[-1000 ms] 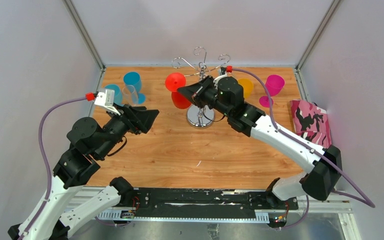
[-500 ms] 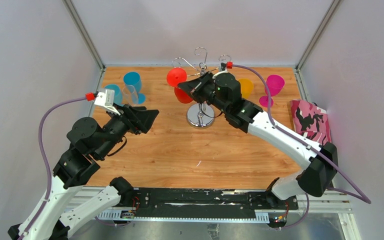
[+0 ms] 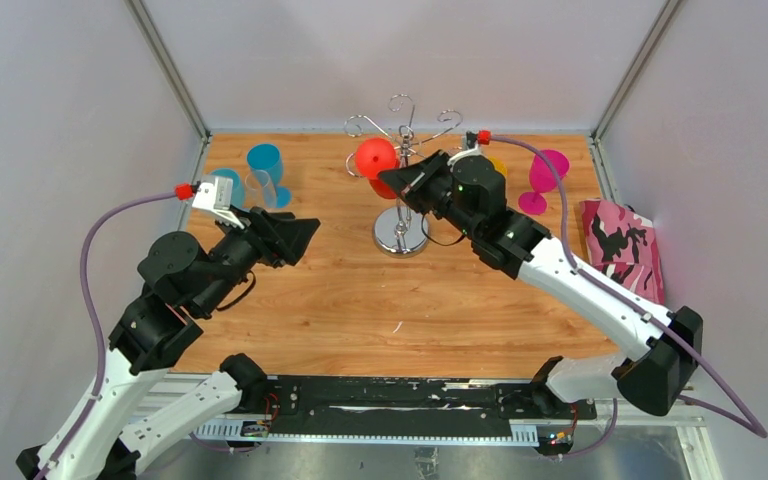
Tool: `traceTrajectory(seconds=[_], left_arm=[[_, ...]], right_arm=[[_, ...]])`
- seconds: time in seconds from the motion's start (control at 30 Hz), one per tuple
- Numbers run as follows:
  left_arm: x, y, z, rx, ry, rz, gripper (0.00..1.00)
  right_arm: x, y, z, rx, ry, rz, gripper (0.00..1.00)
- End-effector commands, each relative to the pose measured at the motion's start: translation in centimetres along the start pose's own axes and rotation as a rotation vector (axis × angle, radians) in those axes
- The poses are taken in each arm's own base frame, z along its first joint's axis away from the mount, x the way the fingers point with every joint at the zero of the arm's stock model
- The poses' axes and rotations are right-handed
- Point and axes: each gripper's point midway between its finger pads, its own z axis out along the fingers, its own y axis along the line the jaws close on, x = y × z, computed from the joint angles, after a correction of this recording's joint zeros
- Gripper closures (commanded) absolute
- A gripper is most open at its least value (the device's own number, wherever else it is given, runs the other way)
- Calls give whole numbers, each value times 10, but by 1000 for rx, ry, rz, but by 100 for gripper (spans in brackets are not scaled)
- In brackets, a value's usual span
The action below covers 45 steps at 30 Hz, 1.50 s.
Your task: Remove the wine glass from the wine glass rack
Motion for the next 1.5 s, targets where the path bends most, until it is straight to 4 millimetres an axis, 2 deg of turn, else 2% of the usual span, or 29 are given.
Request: traceTrajectory(seconds=[0.0, 0.23, 0.37, 0.6, 0.7, 0.73, 0.83, 0.93, 1.0, 1.13, 1.2, 1.33, 1.4, 1.47], left_arm=[[-5, -1, 1, -5, -12, 3, 33], [-6, 0, 0, -16, -19, -7, 32], [-8, 1, -1, -17, -28, -10, 32], [-11, 4, 4, -39, -48, -19, 31], [-12, 5, 10, -52, -48, -16, 30], [-13, 6, 13, -63, -48, -13, 30], [-19, 10, 19, -105, -48, 7, 29], [-30, 5, 26, -101, -81, 6, 26], [-34, -5, 32, -59, -96, -1, 25], [-34, -29, 52, 77, -115, -3, 21], [-40, -47, 59, 177, -165, -5, 21], [-51, -80, 64, 400, -241, -38, 28], [-52, -92, 70, 507, -248, -66, 28], [-55, -101, 73, 604, -265, -97, 28]], right_arm=[[15, -17, -9, 14, 75, 8, 100], [37, -30, -22, 1, 165, 15, 100], [42, -22, -32, -37, 206, 3, 100], [52, 17, -67, -168, 315, -40, 100], [57, 39, -90, -243, 385, -64, 100], [64, 40, -100, -249, 441, -66, 100], [65, 65, -128, -328, 511, -100, 100], [51, 101, -160, -447, 507, -194, 100], [37, 130, -183, -557, 463, -288, 100], [-1, 171, -232, -716, 262, -475, 100], [-24, 180, -247, -728, 129, -582, 100], [-60, 191, -272, -707, -70, -685, 100], [-70, 193, -281, -703, -120, -711, 100], [-71, 196, -285, -714, -126, -710, 100]])
